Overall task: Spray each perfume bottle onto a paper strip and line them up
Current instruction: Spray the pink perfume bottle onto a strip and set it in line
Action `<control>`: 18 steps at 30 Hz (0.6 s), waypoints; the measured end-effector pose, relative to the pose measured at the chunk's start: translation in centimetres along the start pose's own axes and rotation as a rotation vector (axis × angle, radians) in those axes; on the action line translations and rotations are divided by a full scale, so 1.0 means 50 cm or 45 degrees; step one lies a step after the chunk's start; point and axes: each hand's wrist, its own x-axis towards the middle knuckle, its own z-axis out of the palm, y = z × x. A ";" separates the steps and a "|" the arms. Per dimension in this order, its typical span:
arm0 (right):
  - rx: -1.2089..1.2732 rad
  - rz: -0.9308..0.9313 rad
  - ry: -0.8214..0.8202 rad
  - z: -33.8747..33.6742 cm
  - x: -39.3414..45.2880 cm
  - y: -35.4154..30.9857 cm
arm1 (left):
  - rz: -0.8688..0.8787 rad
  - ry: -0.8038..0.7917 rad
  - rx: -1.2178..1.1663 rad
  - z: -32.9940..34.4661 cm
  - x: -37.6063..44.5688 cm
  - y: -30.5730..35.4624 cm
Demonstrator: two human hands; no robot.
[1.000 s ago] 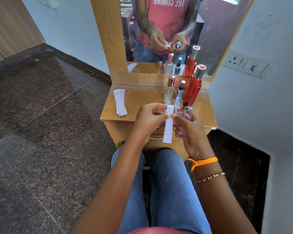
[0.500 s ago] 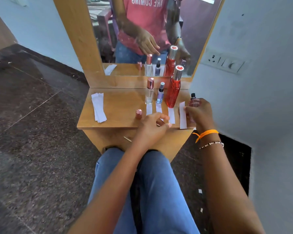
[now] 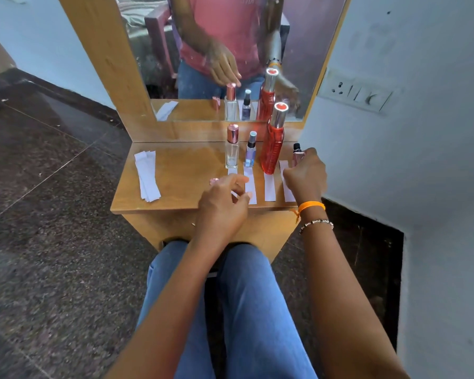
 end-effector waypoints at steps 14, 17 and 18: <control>0.277 -0.070 0.185 -0.021 -0.028 0.023 | -0.103 0.216 0.183 -0.022 0.056 -0.081; 0.331 -0.123 0.198 -0.028 -0.068 0.028 | -0.080 0.176 0.186 -0.021 0.063 -0.093; 0.332 -0.147 0.175 -0.028 -0.084 0.030 | -0.065 0.180 0.183 -0.021 0.064 -0.093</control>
